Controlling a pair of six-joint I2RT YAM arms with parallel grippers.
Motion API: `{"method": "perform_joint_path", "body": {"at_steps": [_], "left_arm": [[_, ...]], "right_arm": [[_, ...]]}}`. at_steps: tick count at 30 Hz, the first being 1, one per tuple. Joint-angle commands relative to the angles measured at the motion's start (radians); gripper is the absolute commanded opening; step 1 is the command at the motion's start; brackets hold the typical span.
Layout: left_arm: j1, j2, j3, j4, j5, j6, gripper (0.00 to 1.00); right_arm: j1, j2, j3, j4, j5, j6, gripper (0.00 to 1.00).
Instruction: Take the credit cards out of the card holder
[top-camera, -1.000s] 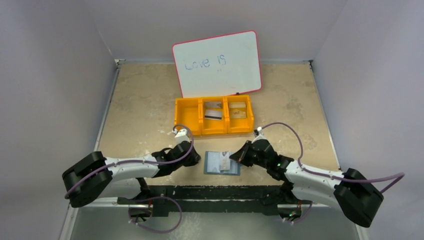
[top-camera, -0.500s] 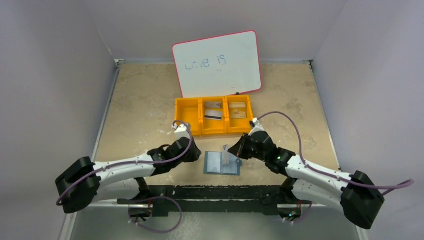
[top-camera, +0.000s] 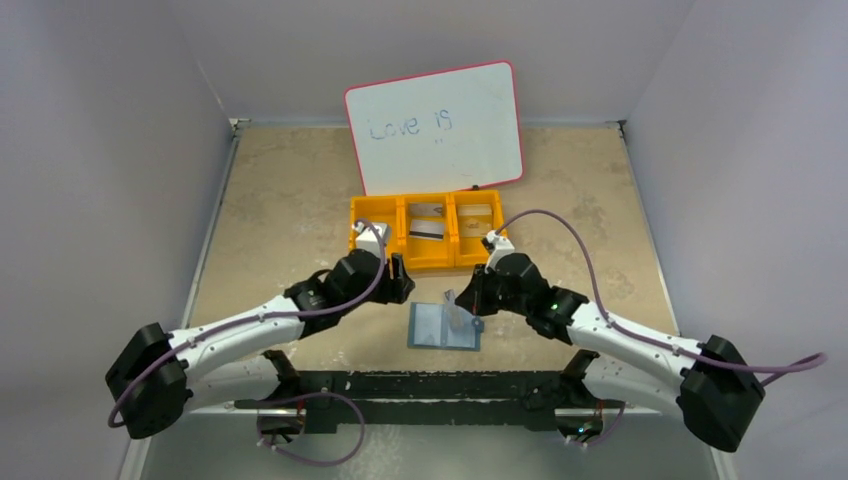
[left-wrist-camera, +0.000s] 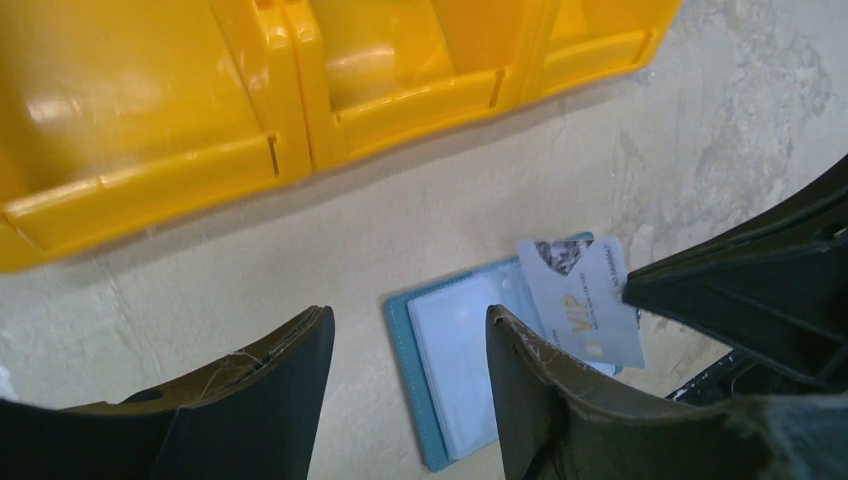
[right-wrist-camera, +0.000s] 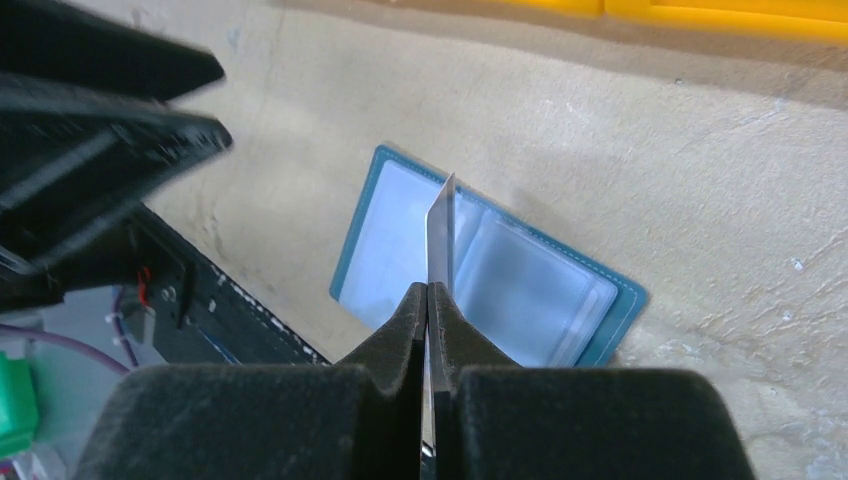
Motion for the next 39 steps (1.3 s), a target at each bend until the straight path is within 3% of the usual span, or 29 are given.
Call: {"method": "perform_joint_path", "body": {"at_steps": [1, 9, 17, 21, 39], "left_arm": [[0.101, -0.005, 0.071, 0.042, 0.245, 0.264, 0.58], [0.107, 0.052, -0.002, 0.407, 0.492, 0.349, 0.58], [0.107, 0.245, -0.005, 0.531, 0.679, 0.428, 0.55], [0.108, 0.260, -0.032, 0.612, 0.688, 0.475, 0.56], [0.125, 0.358, -0.046, 0.631, 0.888, 0.751, 0.57]], "right_arm": [[-0.004, 0.017, 0.025, 0.045, -0.072, -0.159, 0.00], [-0.003, 0.060, 0.063, 0.020, -0.086, -0.239, 0.00], [-0.003, 0.060, 0.045, 0.070, -0.117, -0.254, 0.00], [-0.003, 0.069, 0.043, 0.084, -0.126, -0.260, 0.00], [-0.003, 0.129, 0.040, 0.120, -0.156, -0.274, 0.00]]}}
